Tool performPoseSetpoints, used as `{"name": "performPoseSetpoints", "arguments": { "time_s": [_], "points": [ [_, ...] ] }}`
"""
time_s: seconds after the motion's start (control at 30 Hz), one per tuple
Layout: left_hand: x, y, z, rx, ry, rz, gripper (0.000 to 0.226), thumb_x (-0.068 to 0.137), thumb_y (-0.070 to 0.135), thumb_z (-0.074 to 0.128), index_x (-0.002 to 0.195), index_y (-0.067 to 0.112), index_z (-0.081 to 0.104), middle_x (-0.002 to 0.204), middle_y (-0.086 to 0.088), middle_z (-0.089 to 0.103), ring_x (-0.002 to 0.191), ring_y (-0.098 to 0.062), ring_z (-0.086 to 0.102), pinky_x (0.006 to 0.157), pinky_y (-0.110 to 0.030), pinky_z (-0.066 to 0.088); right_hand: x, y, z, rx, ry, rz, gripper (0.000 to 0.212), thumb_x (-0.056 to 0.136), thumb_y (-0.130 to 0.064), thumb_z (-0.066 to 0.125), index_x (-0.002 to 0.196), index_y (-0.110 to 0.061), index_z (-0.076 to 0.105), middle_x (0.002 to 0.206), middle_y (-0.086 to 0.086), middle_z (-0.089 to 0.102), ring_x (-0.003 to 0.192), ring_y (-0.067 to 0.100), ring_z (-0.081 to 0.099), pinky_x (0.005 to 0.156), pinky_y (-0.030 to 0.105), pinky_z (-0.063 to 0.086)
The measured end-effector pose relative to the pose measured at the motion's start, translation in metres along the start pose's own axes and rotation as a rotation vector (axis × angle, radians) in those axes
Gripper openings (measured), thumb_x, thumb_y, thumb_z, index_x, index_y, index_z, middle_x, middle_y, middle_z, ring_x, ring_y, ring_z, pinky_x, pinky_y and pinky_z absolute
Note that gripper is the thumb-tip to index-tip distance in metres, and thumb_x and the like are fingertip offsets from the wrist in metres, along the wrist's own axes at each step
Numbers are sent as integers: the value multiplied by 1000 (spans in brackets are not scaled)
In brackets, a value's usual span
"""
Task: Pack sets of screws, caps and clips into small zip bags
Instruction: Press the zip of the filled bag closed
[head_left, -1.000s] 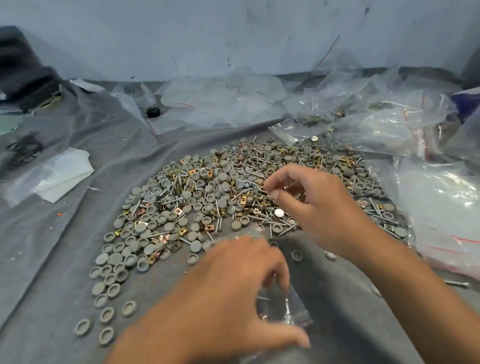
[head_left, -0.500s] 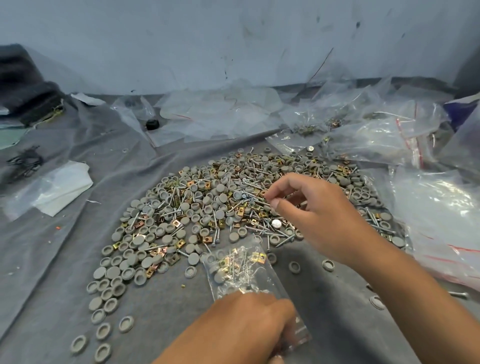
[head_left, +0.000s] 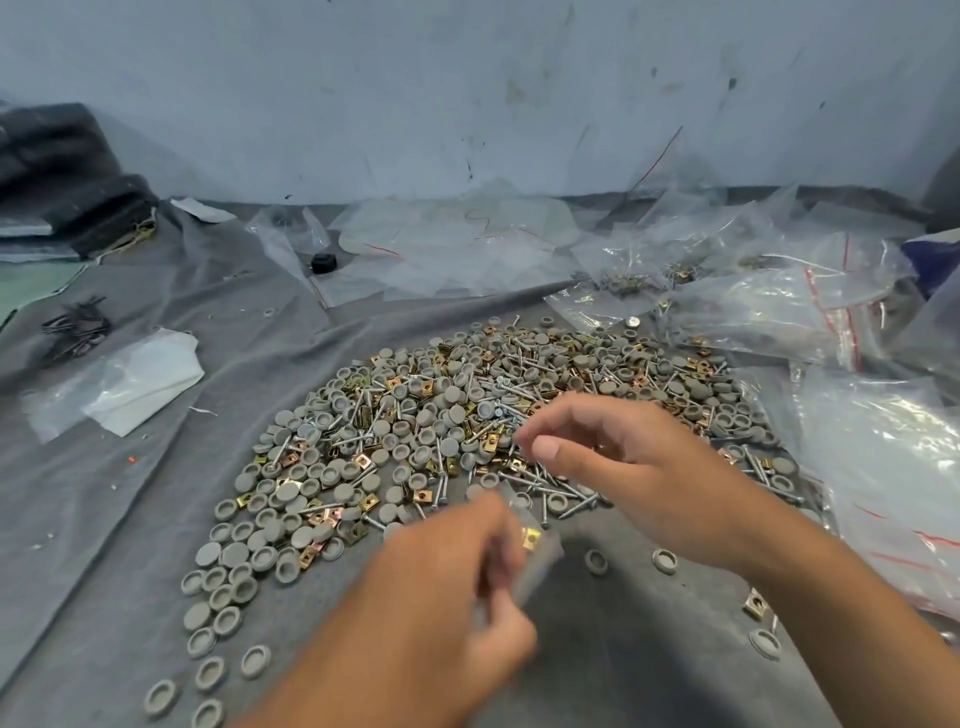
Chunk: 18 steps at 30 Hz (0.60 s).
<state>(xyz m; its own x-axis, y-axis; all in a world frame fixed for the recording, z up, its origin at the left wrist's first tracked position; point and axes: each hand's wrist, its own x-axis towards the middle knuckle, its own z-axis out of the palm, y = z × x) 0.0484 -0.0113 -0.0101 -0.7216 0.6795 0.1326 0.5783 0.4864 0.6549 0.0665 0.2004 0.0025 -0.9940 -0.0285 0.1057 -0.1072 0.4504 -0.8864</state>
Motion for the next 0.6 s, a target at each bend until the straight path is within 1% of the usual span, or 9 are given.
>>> {"name": "performPoseSetpoints", "arguments": {
  "time_s": [0.03, 0.1, 0.17, 0.2, 0.27, 0.33, 0.47, 0.53, 0.6],
  "points": [
    [1, -4, -11, -43, 114, 28, 25, 71, 23, 59, 89, 37, 52, 83, 15, 64, 72, -8, 63, 60, -14, 45, -2, -4, 0, 68, -56, -19, 17, 97, -39, 61, 105, -32, 74, 101, -14, 74, 94, 3, 68, 78, 19, 53],
    [3, -10, -27, -51, 332, 69, 23, 71, 16, 64, 83, 34, 55, 78, 11, 63, 71, -11, 64, 57, -11, 41, -4, -8, 3, 72, -86, -75, 19, 96, -41, 60, 107, -34, 74, 104, -16, 74, 99, 6, 68, 80, 19, 54],
    [5, -14, -34, 3, 514, 103, 25, 71, 12, 66, 82, 33, 58, 80, 12, 64, 75, -11, 65, 62, -9, 41, -4, -8, 10, -35, 19, -166, 16, 90, -41, 66, 105, -38, 72, 100, -20, 72, 96, 5, 67, 78, 15, 51],
    [5, -15, -35, 12, 593, 122, 27, 71, 12, 68, 84, 33, 58, 82, 12, 65, 77, -10, 66, 66, -8, 42, -5, -8, 14, -87, 95, -206, 19, 87, -42, 69, 107, -41, 69, 100, -23, 70, 97, 3, 66, 79, 12, 49],
    [4, -14, -36, 13, 706, 202, 28, 74, 15, 70, 91, 33, 59, 86, 15, 66, 81, -7, 68, 75, -7, 44, -4, -9, 22, -127, 212, -259, 28, 89, -50, 67, 116, -46, 63, 106, -25, 66, 104, 3, 63, 82, 14, 48],
    [2, -14, -32, 7, 783, 312, 31, 77, 17, 71, 100, 34, 60, 92, 18, 68, 85, -6, 69, 81, -10, 47, -3, -12, 29, -120, 275, -318, 27, 91, -54, 61, 118, -48, 62, 109, -25, 63, 105, 6, 62, 81, 18, 50],
    [4, -11, -22, -156, 914, 413, 38, 82, 17, 77, 107, 41, 60, 95, 13, 73, 86, -15, 74, 77, -23, 54, -4, -23, 40, -36, 332, -438, 14, 93, -46, 58, 98, -39, 69, 95, -21, 66, 89, 8, 64, 71, 22, 49],
    [7, -10, -20, -282, 923, 407, 38, 82, 20, 78, 108, 39, 59, 95, 9, 74, 84, -20, 74, 76, -26, 55, -6, -26, 43, 14, 349, -446, 14, 92, -45, 59, 94, -34, 69, 89, -19, 65, 81, 9, 63, 67, 23, 48],
    [8, -9, -19, -345, 864, 375, 40, 79, 24, 81, 110, 37, 59, 97, 6, 75, 81, -20, 73, 72, -26, 56, -7, -29, 45, 17, 355, -447, 15, 92, -43, 59, 92, -31, 69, 85, -17, 64, 76, 8, 61, 63, 23, 47]
  ]
}}
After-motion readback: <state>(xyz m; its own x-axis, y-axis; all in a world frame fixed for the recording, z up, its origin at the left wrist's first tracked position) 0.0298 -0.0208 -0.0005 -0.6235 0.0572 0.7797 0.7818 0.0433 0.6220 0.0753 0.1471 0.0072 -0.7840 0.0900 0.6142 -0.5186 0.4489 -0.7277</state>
